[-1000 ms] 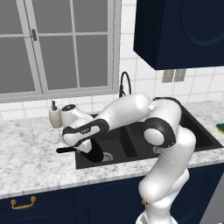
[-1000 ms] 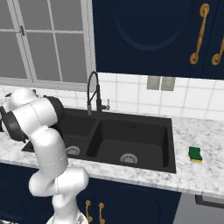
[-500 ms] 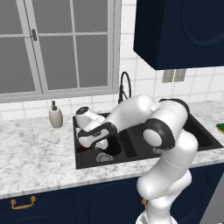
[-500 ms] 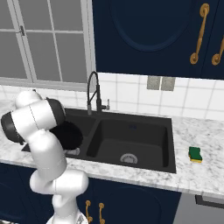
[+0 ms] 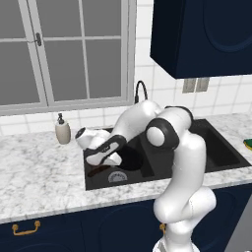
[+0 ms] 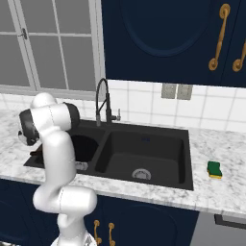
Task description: Pick the pan and sponge and place them into the sink. Then turn on the water.
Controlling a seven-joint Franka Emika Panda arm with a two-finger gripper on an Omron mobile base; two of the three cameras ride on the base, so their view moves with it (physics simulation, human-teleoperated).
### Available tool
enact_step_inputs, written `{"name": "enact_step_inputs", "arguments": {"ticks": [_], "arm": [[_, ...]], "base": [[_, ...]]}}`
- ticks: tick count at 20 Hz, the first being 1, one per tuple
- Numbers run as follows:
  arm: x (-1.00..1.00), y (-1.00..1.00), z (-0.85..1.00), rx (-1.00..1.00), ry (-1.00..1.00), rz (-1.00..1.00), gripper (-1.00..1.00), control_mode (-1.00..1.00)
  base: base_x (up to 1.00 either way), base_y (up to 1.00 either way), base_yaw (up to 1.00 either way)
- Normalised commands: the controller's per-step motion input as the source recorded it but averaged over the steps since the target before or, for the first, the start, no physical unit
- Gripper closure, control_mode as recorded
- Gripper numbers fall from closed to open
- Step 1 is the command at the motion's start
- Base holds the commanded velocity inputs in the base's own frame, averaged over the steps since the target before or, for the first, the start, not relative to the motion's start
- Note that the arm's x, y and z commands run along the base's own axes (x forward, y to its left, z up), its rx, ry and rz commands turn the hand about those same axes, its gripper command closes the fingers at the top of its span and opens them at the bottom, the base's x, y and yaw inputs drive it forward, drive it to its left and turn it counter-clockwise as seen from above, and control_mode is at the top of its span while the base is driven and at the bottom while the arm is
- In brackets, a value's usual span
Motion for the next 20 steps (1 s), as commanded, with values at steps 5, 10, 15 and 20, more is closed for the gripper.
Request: {"name": "enact_step_inputs", "arguments": {"ticks": [5,10,15,20], "arm": [[0.13,-0.49,-0.59,-0.22,0.07,0.0,1.0,-1.0],[0.03,-0.34,-0.38,-0.05,0.0,0.0,1.0,-1.0],[0.0,-0.09,-0.26,0.0,0.0,0.0,-1.0,-1.0],[0.0,-0.38,0.01,0.07,-0.04,-0.03,-1.0,-1.0]], "base": [[0.0,0.0,0.0],[0.0,0.0,0.0],[0.0,0.0,0.0],[0.0,0.0,0.0]]}}
